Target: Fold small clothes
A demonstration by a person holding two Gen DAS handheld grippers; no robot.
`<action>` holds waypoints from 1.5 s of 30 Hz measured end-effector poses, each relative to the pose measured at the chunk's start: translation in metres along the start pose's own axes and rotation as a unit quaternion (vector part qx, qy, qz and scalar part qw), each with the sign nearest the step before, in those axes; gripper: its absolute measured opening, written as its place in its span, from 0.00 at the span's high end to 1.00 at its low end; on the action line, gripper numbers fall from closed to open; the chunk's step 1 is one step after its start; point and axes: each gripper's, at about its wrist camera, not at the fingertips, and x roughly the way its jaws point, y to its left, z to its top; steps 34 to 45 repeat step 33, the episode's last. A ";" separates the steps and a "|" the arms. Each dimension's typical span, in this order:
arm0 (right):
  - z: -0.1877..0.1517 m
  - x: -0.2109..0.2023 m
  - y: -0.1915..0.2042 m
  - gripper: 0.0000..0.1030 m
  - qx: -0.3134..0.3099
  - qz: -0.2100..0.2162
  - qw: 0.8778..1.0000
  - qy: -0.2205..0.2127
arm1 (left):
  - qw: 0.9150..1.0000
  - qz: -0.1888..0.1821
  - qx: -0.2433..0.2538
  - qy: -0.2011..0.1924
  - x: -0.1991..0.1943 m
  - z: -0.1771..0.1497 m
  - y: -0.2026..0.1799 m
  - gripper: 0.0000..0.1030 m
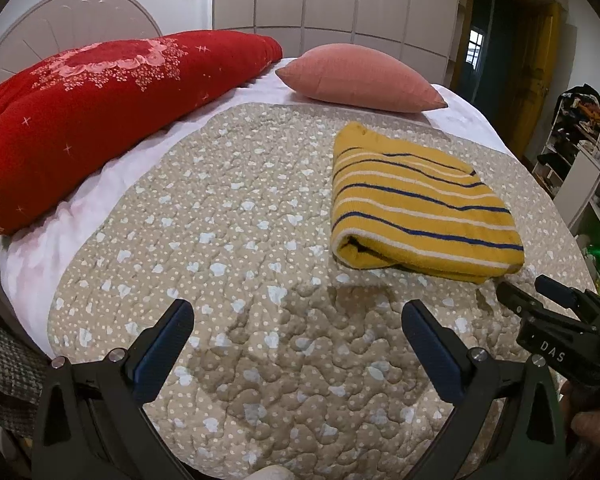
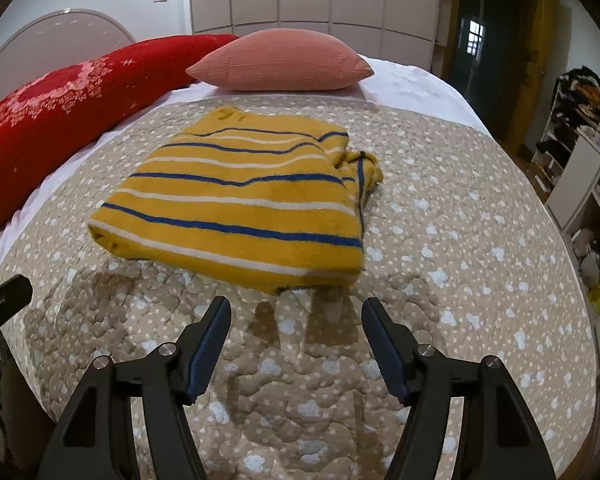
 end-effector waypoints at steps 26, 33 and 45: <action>-0.014 -0.001 0.009 0.27 0.007 -0.013 1.000 -0.005 | 0.999 -0.018 0.001 0.033 0.016 -0.006 -0.002 0.00; -0.008 0.002 0.016 0.27 0.000 -0.007 1.000 -0.005 | 0.999 -0.016 -0.001 0.045 0.024 -0.006 0.001 0.00; -0.008 0.002 0.016 0.27 0.000 -0.007 1.000 -0.005 | 0.999 -0.016 -0.001 0.045 0.024 -0.006 0.001 0.00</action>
